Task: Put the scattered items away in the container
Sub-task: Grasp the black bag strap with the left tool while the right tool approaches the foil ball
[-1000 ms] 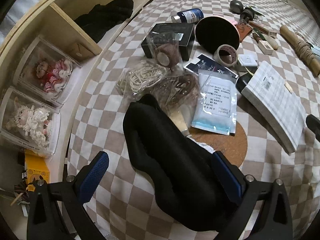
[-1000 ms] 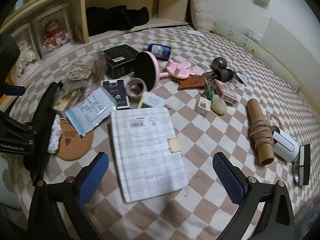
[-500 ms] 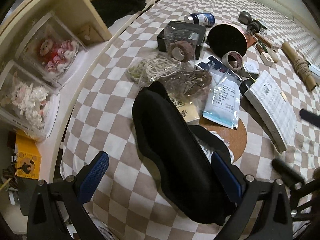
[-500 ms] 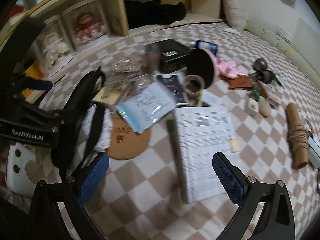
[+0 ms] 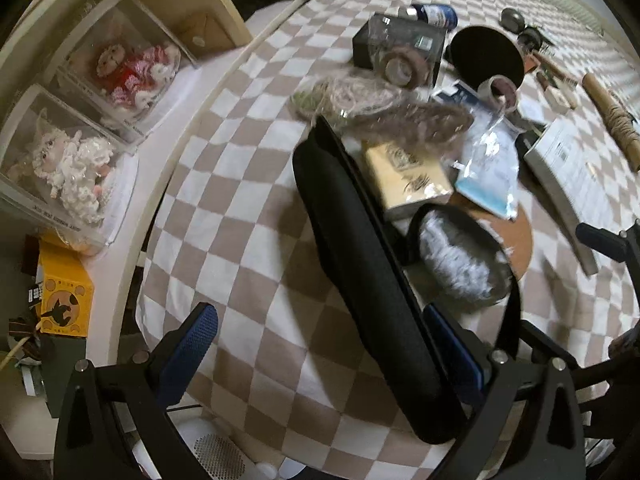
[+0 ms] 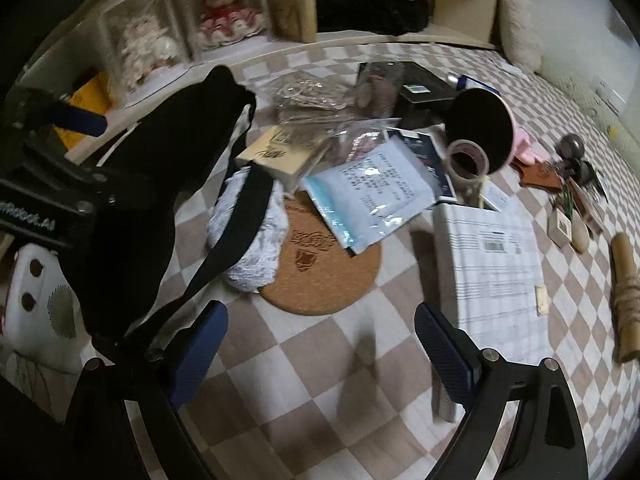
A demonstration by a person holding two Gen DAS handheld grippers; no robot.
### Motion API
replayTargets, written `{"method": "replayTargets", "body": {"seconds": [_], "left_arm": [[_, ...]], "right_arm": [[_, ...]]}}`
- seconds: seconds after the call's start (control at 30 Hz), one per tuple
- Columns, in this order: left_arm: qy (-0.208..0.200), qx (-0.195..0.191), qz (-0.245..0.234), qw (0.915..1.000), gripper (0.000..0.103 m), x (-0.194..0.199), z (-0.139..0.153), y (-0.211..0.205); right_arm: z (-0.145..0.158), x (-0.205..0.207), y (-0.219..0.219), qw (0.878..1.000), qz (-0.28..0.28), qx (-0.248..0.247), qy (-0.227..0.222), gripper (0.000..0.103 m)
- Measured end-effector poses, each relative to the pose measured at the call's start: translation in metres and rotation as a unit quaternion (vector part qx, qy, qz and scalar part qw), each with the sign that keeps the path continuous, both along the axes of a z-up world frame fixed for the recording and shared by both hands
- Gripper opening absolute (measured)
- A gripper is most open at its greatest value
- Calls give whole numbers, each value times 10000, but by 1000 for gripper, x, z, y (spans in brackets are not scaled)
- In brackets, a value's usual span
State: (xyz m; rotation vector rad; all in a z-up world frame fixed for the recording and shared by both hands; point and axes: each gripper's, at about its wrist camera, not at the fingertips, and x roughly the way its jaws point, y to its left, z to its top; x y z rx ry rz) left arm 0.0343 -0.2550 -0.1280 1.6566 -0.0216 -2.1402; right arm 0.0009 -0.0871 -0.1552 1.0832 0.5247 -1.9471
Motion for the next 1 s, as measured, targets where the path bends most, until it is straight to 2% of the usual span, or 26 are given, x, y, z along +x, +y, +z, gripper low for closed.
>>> {"method": "replayTargets", "body": {"seconds": [0.07, 0.1, 0.13, 0.2, 0.27, 0.3, 0.33, 0.4, 0.43, 0.63, 0.73, 0.8, 0.87, 1.0], "left_arm": [[-39, 36, 29, 10000, 102, 0, -4, -4], [-49, 52, 36, 10000, 99, 0, -5, -5], [-56, 89, 40, 9999, 87, 0, -6, -7], [-72, 266, 72, 9996, 76, 0, -9, -9], [-103, 365, 74, 9993, 72, 1, -11, -10], [-122, 403, 67, 9991, 66, 1, -12, -10], [-125, 428, 65, 9990, 55, 1, -12, -11], [-89, 441, 76, 9990, 40, 3, -10, -12], [-70, 447, 81, 9989, 40, 4, -9, -13], [39, 485, 115, 9988, 32, 8, -3, -18], [93, 503, 131, 9986, 27, 10, 0, -20], [129, 516, 142, 9985, 25, 12, 2, -22], [192, 525, 207, 9982, 24, 15, 4, -27], [258, 593, 363, 9972, 24, 20, 3, -37]], "right_arm": [[0, 3, -3, 9999, 85, -15, 72, 94], [0, 4, -5, 9999, 110, -31, 82, 94], [-1, 5, -6, 9999, 136, -46, 92, 94], [-1, 7, -9, 9998, 172, -84, 99, 94], [-2, 7, -12, 9997, 188, -111, 90, 94], [-2, 8, -14, 9997, 207, -102, 95, 94], [-3, 9, -16, 9997, 225, -93, 100, 94], [-5, 10, -20, 9996, 262, -74, 111, 90], [-5, 10, -22, 9995, 280, -65, 116, 88], [-3, 11, -33, 9991, 357, -95, 220, 86], [-3, 8, -37, 9993, 314, -94, 195, 77], [-4, 6, -40, 9994, 286, -77, 186, 76], [-6, 4, -44, 9995, 261, -24, 200, 71], [-7, 2, -51, 9996, 255, 23, 149, 69]]}}
